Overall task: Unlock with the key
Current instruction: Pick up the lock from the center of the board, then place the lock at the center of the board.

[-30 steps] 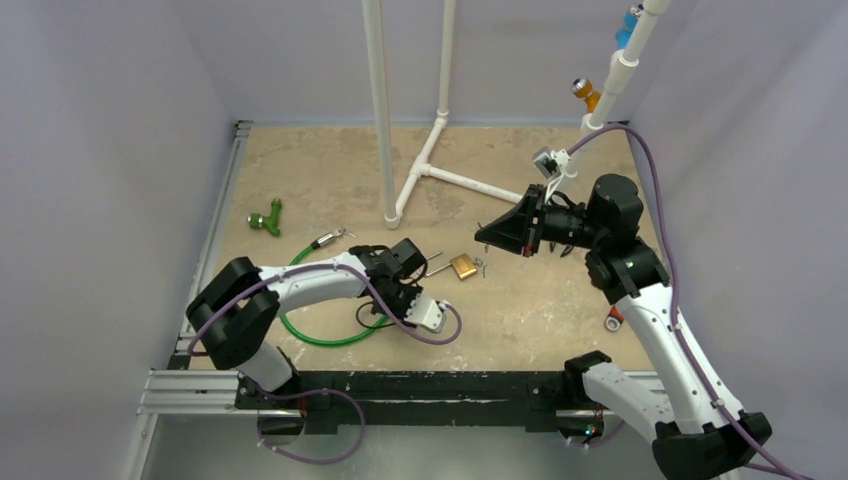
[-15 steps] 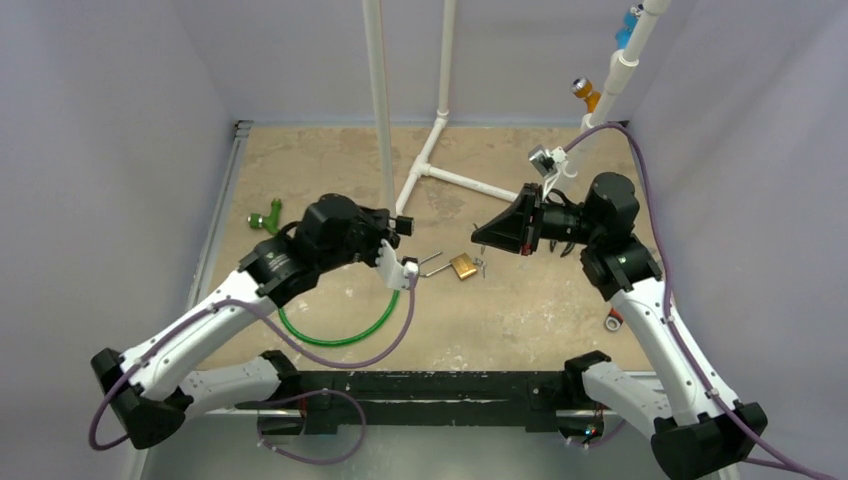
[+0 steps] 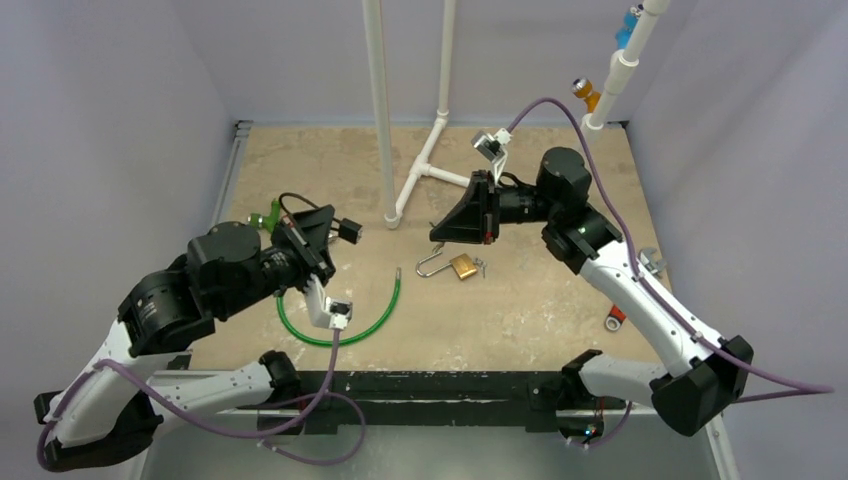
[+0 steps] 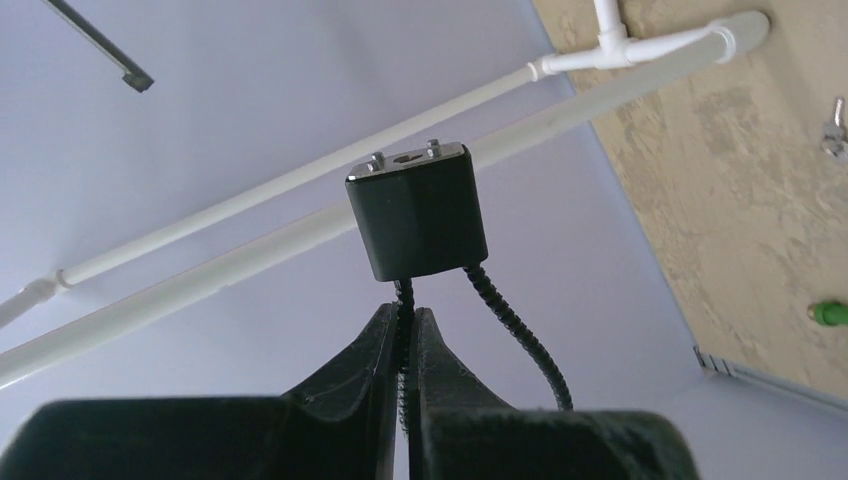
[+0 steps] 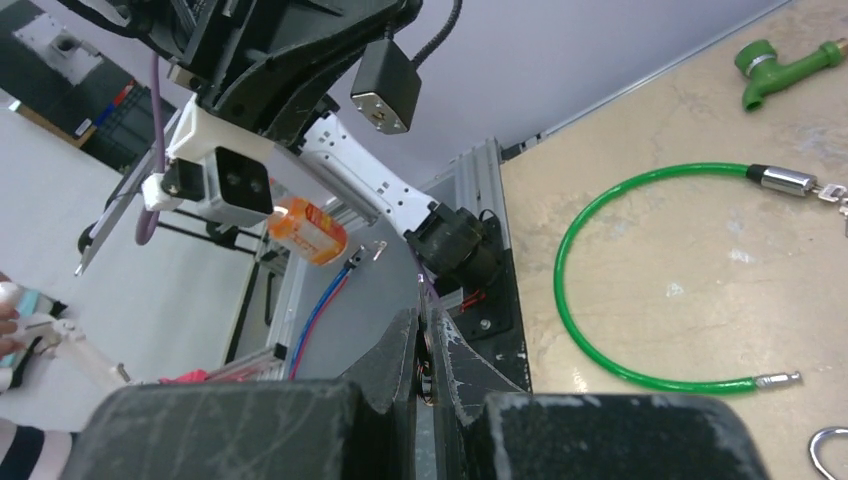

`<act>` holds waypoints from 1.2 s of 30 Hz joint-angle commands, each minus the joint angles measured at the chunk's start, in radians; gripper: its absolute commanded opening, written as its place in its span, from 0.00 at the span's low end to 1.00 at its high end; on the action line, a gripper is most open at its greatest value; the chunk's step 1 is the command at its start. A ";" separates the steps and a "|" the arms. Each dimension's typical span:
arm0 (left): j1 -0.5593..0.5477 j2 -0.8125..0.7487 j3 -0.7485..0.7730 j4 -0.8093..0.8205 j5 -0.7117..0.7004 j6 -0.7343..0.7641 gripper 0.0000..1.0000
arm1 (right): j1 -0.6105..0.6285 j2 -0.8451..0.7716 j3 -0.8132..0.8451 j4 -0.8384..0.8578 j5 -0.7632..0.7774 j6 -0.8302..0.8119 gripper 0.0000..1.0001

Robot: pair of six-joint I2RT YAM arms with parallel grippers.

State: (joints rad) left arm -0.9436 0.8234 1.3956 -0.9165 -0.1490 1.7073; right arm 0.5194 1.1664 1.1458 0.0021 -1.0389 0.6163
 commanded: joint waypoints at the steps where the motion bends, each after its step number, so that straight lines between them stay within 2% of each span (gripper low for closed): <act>1: -0.028 -0.022 0.002 -0.109 -0.145 0.032 0.00 | 0.016 0.009 0.035 0.120 -0.032 0.057 0.00; 3: -0.028 -0.017 -0.015 0.012 -0.173 0.032 0.00 | 0.017 0.021 0.016 0.237 -0.081 0.131 0.00; 5: -0.022 -0.018 -0.121 0.353 -0.220 0.111 0.00 | 0.018 0.039 -0.012 0.424 -0.124 0.271 0.00; 8: 0.029 -0.029 -0.279 0.889 -0.079 0.291 0.00 | 0.021 0.098 -0.038 0.798 -0.167 0.530 0.00; 9: 0.033 -0.020 -0.304 1.012 -0.048 0.342 0.00 | 0.022 0.121 -0.030 0.866 -0.176 0.590 0.00; 16: 0.034 0.005 -0.415 1.421 0.115 0.523 0.00 | 0.048 0.250 0.004 1.329 -0.167 0.917 0.00; 19: 0.034 -0.014 -0.468 1.508 0.144 0.558 0.00 | 0.048 0.276 0.002 1.459 -0.159 1.024 0.00; 25: 0.034 -0.075 -0.545 1.546 0.220 0.544 0.00 | 0.054 0.261 0.012 1.452 -0.152 1.030 0.00; 30: 0.042 -0.077 -0.596 1.669 0.412 0.515 0.00 | 0.071 0.287 0.037 1.547 -0.140 1.124 0.00; 36: 0.089 -0.082 -0.658 1.699 0.594 0.543 0.00 | 0.120 0.354 0.066 1.745 -0.092 1.309 0.00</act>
State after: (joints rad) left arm -0.8791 0.7498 0.7624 0.6815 0.2852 2.0510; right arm 0.6106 1.4788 1.1648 1.5009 -1.1862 1.7668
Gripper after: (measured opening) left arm 0.029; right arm 0.023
